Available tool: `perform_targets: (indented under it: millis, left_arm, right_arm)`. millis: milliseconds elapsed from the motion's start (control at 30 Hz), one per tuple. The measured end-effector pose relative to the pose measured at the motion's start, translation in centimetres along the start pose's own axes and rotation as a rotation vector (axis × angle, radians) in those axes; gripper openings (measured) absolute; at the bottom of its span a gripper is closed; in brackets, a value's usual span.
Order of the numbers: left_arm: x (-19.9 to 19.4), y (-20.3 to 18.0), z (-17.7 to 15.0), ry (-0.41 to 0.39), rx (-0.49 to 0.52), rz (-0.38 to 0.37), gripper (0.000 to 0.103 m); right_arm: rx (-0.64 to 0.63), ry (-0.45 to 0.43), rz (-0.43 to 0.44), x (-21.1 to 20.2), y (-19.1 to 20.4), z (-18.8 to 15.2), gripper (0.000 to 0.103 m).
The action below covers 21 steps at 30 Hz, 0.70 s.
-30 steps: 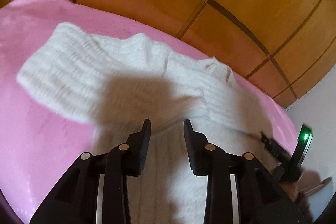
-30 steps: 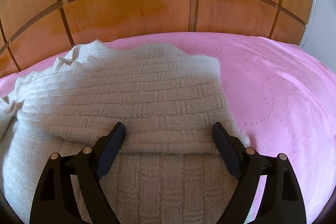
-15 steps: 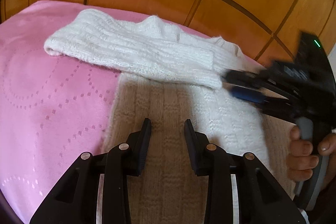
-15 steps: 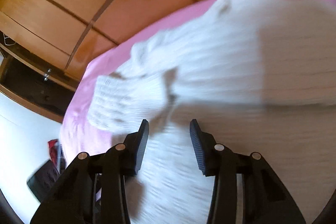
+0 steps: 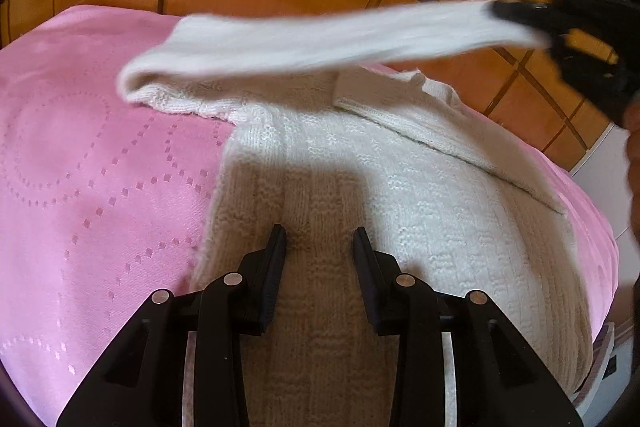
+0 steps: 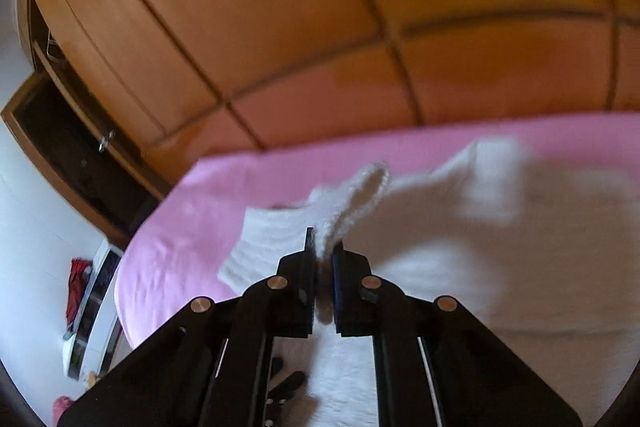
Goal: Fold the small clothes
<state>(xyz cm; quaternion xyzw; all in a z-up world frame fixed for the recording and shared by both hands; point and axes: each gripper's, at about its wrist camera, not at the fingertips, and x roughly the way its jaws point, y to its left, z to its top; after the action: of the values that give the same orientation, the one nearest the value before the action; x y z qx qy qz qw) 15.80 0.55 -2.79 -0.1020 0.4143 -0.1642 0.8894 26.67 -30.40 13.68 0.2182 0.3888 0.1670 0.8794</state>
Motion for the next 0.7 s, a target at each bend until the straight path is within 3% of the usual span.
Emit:
perform_targets:
  millis: [133,267,500,700]
  left_arm:
    - [0.0,0.0,0.0,-0.001,0.0,-0.001,0.034]
    - [-0.1,0.0,0.0,-0.001,0.002,0.002,0.034]
    - [-0.1,-0.1,0.0,0.0,0.004,0.002,0.034]
    - [-0.2,-0.4,0.7,0.031,0.005,0.012,0.034]
  right_arm:
    - [0.053,-0.084,-0.088,-3.8,-4.2,1.0,0.006]
    - [0.176,-0.102,-0.198,-5.6,-10.3,0.0,0.006]
    - [0.33,-0.045,-0.352,-4.9,-18.0,-3.0,0.006]
    - [0.367,0.003,-0.386,-3.8,-21.2,-4.9,0.006]
